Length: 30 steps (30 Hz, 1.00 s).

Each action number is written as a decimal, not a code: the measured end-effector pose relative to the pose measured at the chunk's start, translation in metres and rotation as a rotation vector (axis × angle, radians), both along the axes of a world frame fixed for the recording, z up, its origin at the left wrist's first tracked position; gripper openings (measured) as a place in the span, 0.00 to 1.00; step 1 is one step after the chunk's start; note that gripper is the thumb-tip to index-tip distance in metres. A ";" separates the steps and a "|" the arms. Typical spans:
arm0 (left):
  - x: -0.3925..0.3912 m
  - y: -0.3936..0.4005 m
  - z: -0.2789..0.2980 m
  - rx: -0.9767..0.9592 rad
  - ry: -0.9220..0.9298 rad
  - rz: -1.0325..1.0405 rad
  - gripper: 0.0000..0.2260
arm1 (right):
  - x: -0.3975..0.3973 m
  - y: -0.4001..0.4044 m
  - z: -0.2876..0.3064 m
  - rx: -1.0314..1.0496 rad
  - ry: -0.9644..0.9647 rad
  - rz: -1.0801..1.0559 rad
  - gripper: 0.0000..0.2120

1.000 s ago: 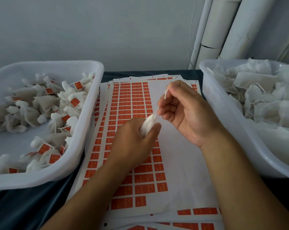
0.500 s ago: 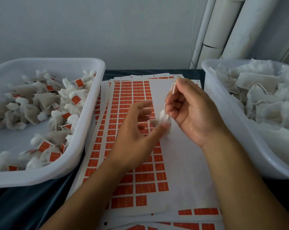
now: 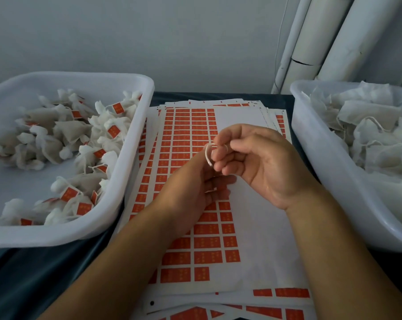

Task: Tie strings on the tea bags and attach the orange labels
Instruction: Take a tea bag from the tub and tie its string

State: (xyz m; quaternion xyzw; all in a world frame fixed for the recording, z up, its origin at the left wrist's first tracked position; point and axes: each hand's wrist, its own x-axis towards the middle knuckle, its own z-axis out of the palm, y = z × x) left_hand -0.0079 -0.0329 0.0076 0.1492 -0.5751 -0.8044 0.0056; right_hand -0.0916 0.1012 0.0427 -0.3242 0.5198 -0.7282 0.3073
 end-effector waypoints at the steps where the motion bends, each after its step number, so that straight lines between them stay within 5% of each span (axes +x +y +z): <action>1: 0.000 -0.002 -0.001 0.037 0.006 0.009 0.19 | 0.000 0.000 -0.001 0.028 0.024 0.012 0.12; 11: 0.002 -0.013 0.007 0.418 0.052 0.132 0.17 | -0.003 -0.002 -0.008 0.206 0.142 -0.075 0.09; 19: 0.006 -0.017 0.011 0.363 0.064 0.108 0.16 | -0.005 -0.003 -0.009 0.306 0.145 -0.094 0.10; 26: 0.006 -0.015 0.007 -0.129 -0.014 0.068 0.15 | -0.007 -0.002 -0.009 0.297 0.040 -0.201 0.09; 30: 0.009 -0.012 0.008 -0.615 -0.106 -0.025 0.23 | -0.009 0.000 -0.009 0.250 0.029 -0.255 0.10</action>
